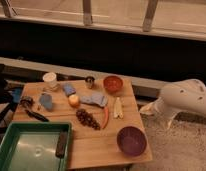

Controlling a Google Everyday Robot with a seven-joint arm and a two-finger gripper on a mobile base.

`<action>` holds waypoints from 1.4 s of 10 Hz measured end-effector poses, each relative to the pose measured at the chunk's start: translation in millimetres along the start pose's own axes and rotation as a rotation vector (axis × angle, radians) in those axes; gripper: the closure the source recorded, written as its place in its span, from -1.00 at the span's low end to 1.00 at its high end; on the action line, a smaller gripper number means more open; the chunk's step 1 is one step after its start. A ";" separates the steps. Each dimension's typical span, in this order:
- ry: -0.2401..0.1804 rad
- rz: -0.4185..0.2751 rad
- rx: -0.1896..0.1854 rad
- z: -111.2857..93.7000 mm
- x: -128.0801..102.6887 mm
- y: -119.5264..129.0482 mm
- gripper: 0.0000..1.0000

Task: Place grapes in purple bowl

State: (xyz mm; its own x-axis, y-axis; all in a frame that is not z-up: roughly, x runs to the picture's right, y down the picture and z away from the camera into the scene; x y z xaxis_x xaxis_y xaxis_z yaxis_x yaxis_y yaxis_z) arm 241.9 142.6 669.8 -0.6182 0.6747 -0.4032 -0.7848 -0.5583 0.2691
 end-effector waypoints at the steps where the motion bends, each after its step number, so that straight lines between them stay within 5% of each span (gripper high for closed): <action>1: 0.004 -0.058 -0.001 1.7 13.8 22.1 -0.60; 5: 0.049 -0.267 -0.033 4.5 86.6 105.7 -0.60; 8: 0.145 -0.404 -0.073 -0.6 149.3 156.7 -0.60; 14: 0.140 -0.416 -0.076 5.9 140.8 167.4 -0.60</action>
State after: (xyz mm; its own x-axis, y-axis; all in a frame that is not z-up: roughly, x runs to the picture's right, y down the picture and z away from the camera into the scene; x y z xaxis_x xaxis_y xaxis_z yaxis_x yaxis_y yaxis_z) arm 23.2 146.9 663.3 -0.2343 0.7805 -0.5796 -0.9570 -0.2901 -0.0038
